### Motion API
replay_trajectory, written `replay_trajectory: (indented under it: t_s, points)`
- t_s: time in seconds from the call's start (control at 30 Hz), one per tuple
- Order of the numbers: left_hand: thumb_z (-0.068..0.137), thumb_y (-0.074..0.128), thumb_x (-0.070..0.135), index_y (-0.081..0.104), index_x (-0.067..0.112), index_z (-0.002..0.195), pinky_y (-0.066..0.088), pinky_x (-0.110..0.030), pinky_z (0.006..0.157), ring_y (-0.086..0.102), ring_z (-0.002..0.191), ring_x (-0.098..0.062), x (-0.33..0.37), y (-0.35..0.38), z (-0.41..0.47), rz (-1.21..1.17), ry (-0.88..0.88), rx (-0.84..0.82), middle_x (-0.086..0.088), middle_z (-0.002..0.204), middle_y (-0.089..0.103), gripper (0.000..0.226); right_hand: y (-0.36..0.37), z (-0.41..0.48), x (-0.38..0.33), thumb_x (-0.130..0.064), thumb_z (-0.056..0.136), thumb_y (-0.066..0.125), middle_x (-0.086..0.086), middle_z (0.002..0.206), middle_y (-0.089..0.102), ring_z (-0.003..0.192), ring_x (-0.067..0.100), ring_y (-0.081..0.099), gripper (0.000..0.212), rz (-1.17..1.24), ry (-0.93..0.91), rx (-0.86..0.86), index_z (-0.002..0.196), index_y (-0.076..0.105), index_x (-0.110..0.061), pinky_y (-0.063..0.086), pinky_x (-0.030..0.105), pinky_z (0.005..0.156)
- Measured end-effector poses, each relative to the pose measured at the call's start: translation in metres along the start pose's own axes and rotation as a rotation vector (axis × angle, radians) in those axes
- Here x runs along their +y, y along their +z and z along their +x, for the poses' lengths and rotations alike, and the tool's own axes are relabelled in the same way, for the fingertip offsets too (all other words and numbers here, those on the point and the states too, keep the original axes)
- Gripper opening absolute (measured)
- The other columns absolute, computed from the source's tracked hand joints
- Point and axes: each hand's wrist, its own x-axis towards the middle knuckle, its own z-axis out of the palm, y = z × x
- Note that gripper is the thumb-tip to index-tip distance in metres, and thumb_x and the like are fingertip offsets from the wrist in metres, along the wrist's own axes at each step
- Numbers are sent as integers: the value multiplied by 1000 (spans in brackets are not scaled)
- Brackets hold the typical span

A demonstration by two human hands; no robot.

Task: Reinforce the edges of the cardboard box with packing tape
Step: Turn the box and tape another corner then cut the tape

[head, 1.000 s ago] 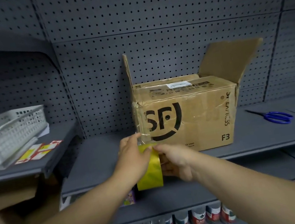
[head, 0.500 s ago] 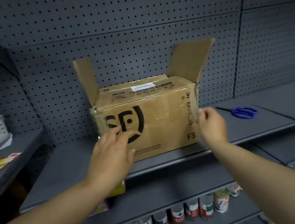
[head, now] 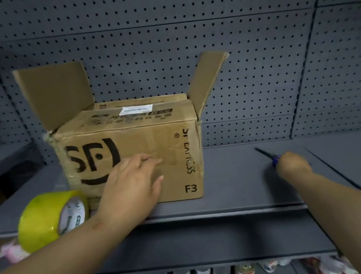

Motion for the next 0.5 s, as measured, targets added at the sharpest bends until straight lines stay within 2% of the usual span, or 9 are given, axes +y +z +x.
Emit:
replay_trajectory:
  t_s: [0.1, 0.27, 0.37, 0.47, 0.5]
  points:
    - [86, 56, 33, 56, 23, 123, 40, -37, 96, 52, 112, -22, 4, 0, -2, 61, -58, 5, 0, 120, 57, 39, 4, 22, 3, -8, 93, 44, 15, 127, 55, 115, 31, 53, 33, -90, -16, -108, 123, 53, -1, 44, 40, 100]
    - [84, 59, 31, 59, 20, 119, 43, -40, 91, 54, 109, -27, -6, -10, -8, 130, -176, -4, -4, 116, 60, 37, 7, 30, 8, -23, 89, 47, 14, 126, 53, 112, 32, 50, 36, -137, -63, -80, 120, 55, -7, 46, 39, 93]
    - [84, 61, 28, 60, 16, 117, 44, -42, 88, 56, 105, -31, -21, -25, -13, 161, -237, 18, -7, 114, 60, 35, 5, 29, 4, -21, 86, 48, 12, 101, 59, 93, 27, 58, 37, -104, -143, -122, 120, 54, -7, 50, 33, 78]
    - [86, 59, 27, 57, 17, 121, 44, -43, 89, 52, 110, -32, -45, -41, -22, 128, -396, 40, -10, 118, 57, 37, -7, 6, -1, -19, 90, 48, 10, 84, 55, 76, 23, 55, 17, -45, -257, -207, 94, 55, -4, 44, 27, 62]
    - [87, 57, 27, 55, 17, 123, 43, -43, 91, 51, 113, -33, -56, -46, -27, 107, -462, 35, -12, 122, 55, 38, -10, -2, 0, -21, 90, 49, 11, 81, 56, 73, 24, 54, 19, 5, -282, -220, 81, 55, -5, 40, 26, 57]
